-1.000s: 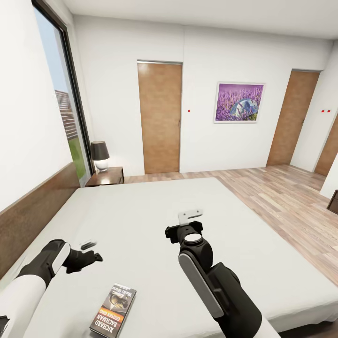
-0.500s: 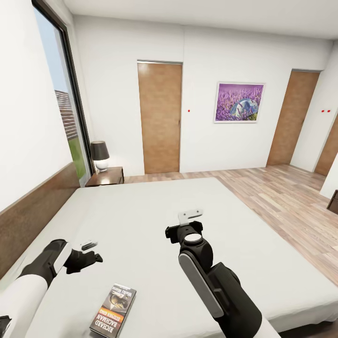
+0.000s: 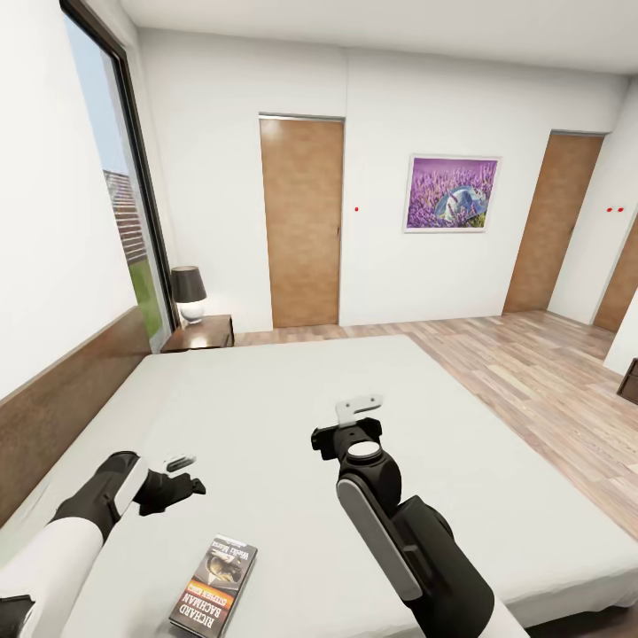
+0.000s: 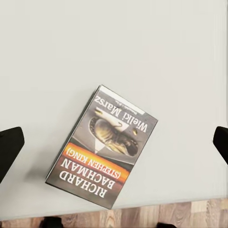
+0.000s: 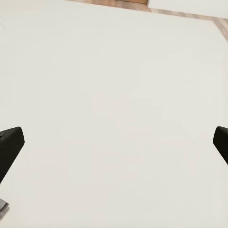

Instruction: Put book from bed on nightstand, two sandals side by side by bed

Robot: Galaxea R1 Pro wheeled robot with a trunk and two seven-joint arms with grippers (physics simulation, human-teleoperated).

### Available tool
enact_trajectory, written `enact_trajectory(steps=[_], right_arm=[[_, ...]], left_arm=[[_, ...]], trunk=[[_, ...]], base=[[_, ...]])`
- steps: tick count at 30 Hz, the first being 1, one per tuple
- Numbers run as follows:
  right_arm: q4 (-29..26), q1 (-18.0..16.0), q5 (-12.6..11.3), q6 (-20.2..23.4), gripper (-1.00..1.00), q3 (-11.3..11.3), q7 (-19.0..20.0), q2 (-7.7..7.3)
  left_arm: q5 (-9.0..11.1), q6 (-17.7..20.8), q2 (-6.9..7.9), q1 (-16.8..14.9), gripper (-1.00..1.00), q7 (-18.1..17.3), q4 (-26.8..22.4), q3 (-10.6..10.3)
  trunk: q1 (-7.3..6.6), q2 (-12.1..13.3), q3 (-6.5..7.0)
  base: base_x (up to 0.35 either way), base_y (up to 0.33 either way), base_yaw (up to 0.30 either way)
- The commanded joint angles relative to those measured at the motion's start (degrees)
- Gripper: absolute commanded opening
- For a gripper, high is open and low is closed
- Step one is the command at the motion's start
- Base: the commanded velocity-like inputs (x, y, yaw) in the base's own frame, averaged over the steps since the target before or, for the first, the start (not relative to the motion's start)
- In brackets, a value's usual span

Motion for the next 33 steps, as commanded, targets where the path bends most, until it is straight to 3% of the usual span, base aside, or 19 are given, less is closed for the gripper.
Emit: enact_trajectory(steps=[1,15,22,33], right_arm=[[-0.03,-0.06,-0.53,0.18,1.00,0.07,-0.59,-0.01],[-0.06,-0.03,-0.53,0.18,1.00,0.08,-0.57,0.04],[-0.06,-0.03,-0.53,0.18,1.00,0.08,-0.57,0.02],[-0.04,-0.04,-0.53,0.18,1.00,1.14,-0.57,0.01]], left_arm=[[-0.44,0.26,-0.10,-0.04,1.00,-0.46,-0.05,0.22],[-0.44,0.16,-0.40,-0.04,1.00,-0.49,-0.07,-0.23],[-0.44,0.15,-0.41,-0.04,1.00,-0.45,-0.22,-0.27],[-0.44,0.11,-0.64,0.04,1.00,-0.61,-0.91,-2.32]], trunk=[[0.00,-0.04,-0.07],[2.64,-4.85,-2.22],[2.64,-4.85,-2.22],[4.83,-8.87,-4.02]], base=[[0.000,0.000,0.000],[0.000,0.000,0.000],[0.000,0.000,0.000],[0.000,0.000,0.000]])
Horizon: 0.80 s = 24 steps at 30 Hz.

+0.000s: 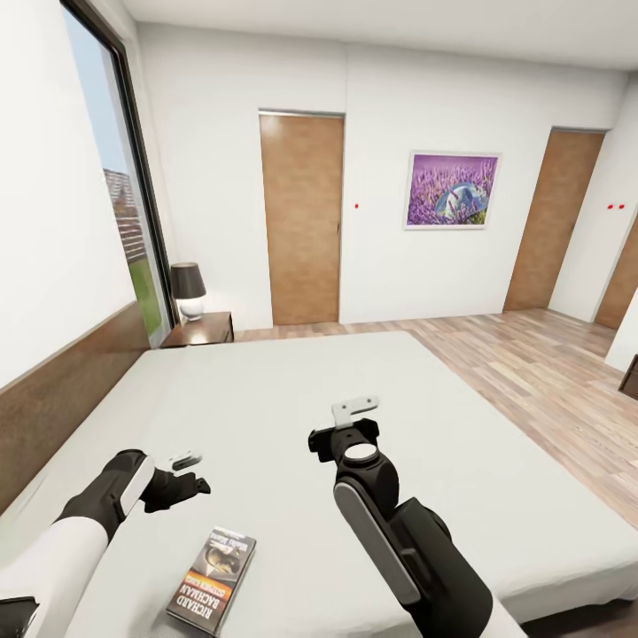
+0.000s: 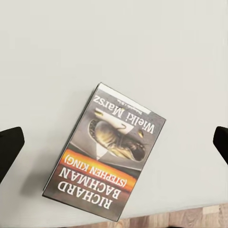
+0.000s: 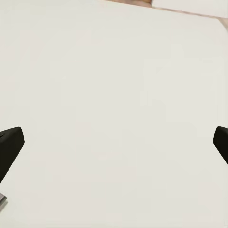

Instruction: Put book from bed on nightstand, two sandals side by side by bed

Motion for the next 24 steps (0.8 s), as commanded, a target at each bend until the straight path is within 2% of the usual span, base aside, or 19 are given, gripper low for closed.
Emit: enact_trajectory(steps=[1,6,13,17,24], right_arm=[[-0.04,-0.07,-0.51,0.18,1.00,0.24,-0.59,0.01],[-0.02,-0.08,-0.51,0.18,1.00,0.65,-0.59,0.02],[-0.03,-0.07,-0.51,0.18,1.00,0.84,-0.59,0.03],[-0.01,-0.08,-0.50,0.18,1.00,0.90,-0.59,0.03],[-0.02,-0.07,-0.50,0.18,1.00,0.93,-0.59,0.04]], left_arm=[[-0.39,0.26,-0.03,-0.03,1.00,-0.45,-0.07,0.09],[-0.39,0.24,-0.05,-0.02,1.00,-0.50,-0.13,-0.31],[-0.39,-0.28,-0.06,0.01,1.00,-0.51,-0.21,-1.16],[-0.39,-1.88,-0.06,0.04,1.00,-0.45,-0.19,-2.10],[-0.39,-2.92,-0.09,0.06,1.00,-0.48,-0.17,-2.70]], trunk=[[0.22,-0.45,-0.25],[1.32,-2.46,-1.15],[1.32,-2.46,-1.15],[1.32,-2.46,-1.15],[2.86,-5.27,-2.40]], base=[[0.000,0.000,0.000],[0.000,0.000,0.000],[0.000,0.000,0.000],[0.000,0.000,0.000],[0.000,0.000,0.000]])
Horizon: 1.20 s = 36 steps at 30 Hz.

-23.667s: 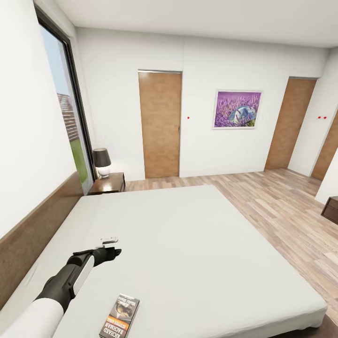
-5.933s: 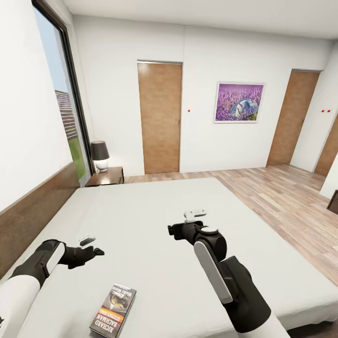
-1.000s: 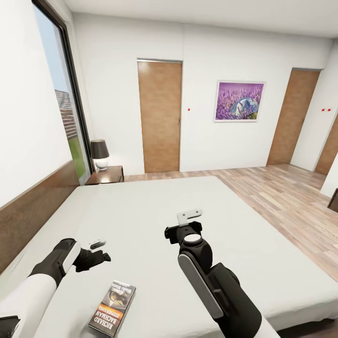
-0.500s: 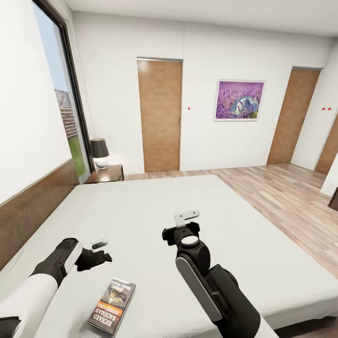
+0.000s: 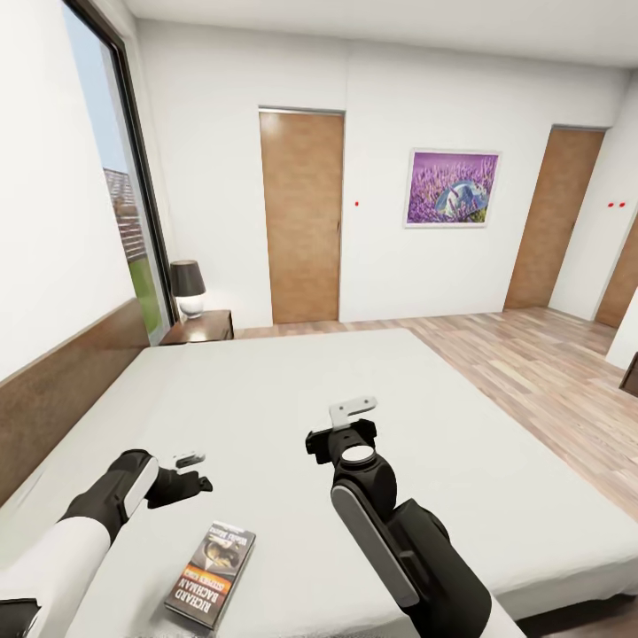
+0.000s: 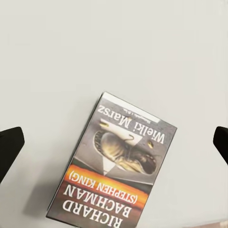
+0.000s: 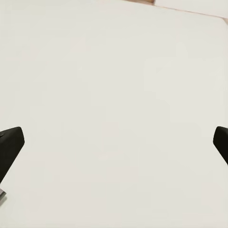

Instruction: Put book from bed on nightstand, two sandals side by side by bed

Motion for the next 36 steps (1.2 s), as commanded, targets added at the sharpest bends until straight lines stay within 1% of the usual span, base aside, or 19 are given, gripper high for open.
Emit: enact_trajectory(steps=[1,5,13,16,21,26,33,36], right_arm=[[-0.03,-0.08,-0.52,0.18,1.00,0.07,-0.59,0.00],[-0.06,-0.09,-0.52,0.18,1.00,0.07,-0.62,0.00],[-0.04,-0.10,-0.52,0.18,1.00,0.08,-0.63,0.00],[-0.04,-0.09,-0.52,0.18,1.00,0.08,-0.62,-0.01],[-0.01,-0.10,-0.52,0.18,1.00,0.08,-0.62,-0.03],[-0.04,-0.07,-0.52,0.18,1.00,0.08,-0.64,-0.01],[-0.05,-0.08,-0.52,0.18,1.00,0.08,-0.64,0.00],[-0.04,-0.08,-0.52,0.18,1.00,0.08,-0.62,0.00]], left_arm=[[-0.18,0.17,-0.01,-0.03,1.00,-0.29,-0.05,0.05],[-0.18,0.00,-0.03,-0.03,1.00,-0.35,-0.04,-0.03],[-0.18,-0.19,-0.07,-0.03,1.00,-0.46,-0.04,-0.18],[-0.18,-0.26,-0.15,-0.03,1.00,-0.47,-0.04,-0.27],[-0.18,-0.35,-0.64,-0.03,1.00,-0.50,-0.04,-1.02],[-0.18,-0.40,-0.81,-0.03,1.00,-0.51,-0.04,-1.78],[-0.18,-0.56,-0.90,0.01,1.00,-0.52,-0.09,-2.81],[-0.16,-1.25,-0.92,0.03,1.00,-0.55,-0.07,-3.17]], trunk=[[0.22,-0.45,-0.25],[1.10,-2.06,-0.97],[1.10,-2.06,-0.97],[1.76,-3.26,-1.51],[2.86,-5.26,-2.40],[3.96,-7.27,-3.30],[3.96,-7.27,-3.30],[4.62,-8.47,-3.84]], base=[[0.000,0.000,0.000],[0.000,0.000,0.000],[0.000,0.000,0.000],[0.000,0.000,0.000],[0.000,0.000,0.000],[0.000,0.000,0.000],[0.000,0.000,0.000],[0.000,0.000,0.000]])
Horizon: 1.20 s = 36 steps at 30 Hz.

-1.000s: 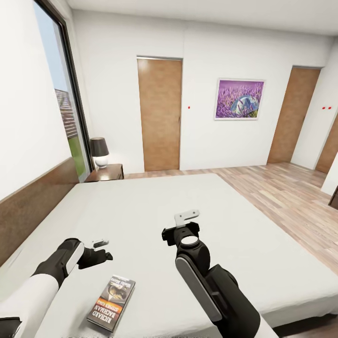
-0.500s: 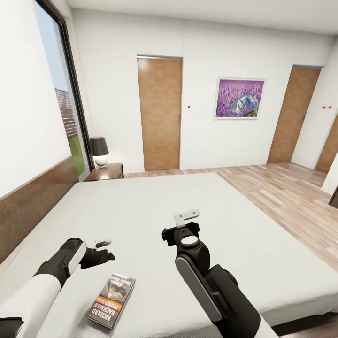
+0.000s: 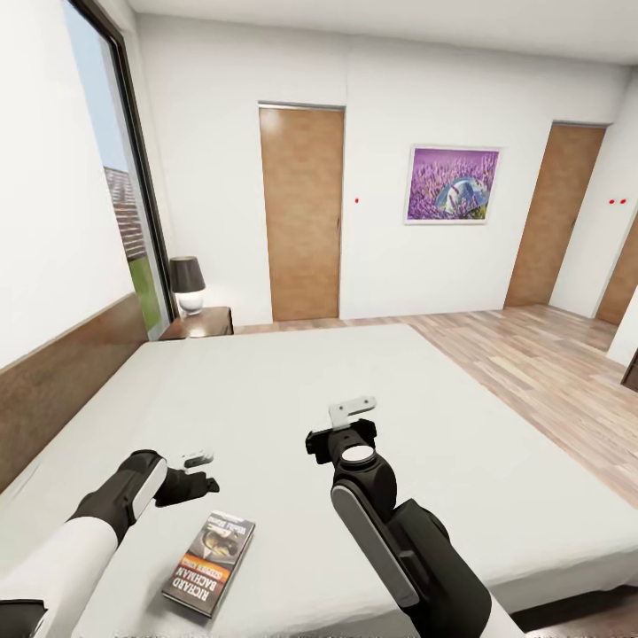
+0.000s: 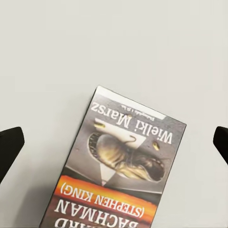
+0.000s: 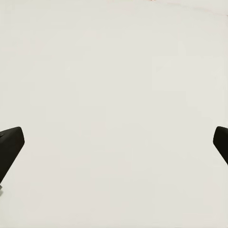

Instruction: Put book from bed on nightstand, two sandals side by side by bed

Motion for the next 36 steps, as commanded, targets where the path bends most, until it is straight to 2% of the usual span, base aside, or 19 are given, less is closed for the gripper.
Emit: enact_trajectory(steps=[1,7,14,26,34,36], right_arm=[[-0.04,-0.07,-0.51,0.18,1.00,0.07,-0.59,0.00],[-0.05,-0.07,-0.51,0.18,1.00,0.07,-0.63,0.01],[-0.04,-0.06,-0.51,0.18,1.00,0.07,-0.63,0.01],[-0.04,-0.07,-0.51,0.18,1.00,0.07,-0.66,0.01],[-0.05,-0.08,-0.51,0.18,1.00,0.07,-0.65,0.01],[-0.04,-0.06,-0.51,0.18,1.00,0.07,-0.65,0.01]], left_arm=[[0.20,0.20,0.06,-0.03,1.00,-0.04,-0.05,-0.22],[0.25,-0.70,0.05,-0.03,1.00,-0.07,-0.04,-0.47],[0.27,-1.03,0.04,-0.01,1.00,-0.09,-0.03,-0.56],[0.27,-1.13,0.04,-0.01,1.00,-0.45,-0.03,-0.59],[0.27,-1.14,0.06,0.00,1.00,-1.39,-0.03,-0.66],[0.27,-1.14,0.05,-0.02,1.00,-1.53,-0.03,-0.66]], trunk=[[0.22,-0.45,-0.25],[1.54,-2.86,-1.33],[1.54,-2.86,-1.33],[4.18,-7.67,-3.48],[4.18,-7.67,-3.48],[4.61,-8.47,-3.84]], base=[[0.000,0.000,0.000],[0.000,0.000,0.000],[0.000,0.000,0.000],[0.000,0.000,0.000],[0.000,0.000,0.000],[0.000,0.000,0.000]])
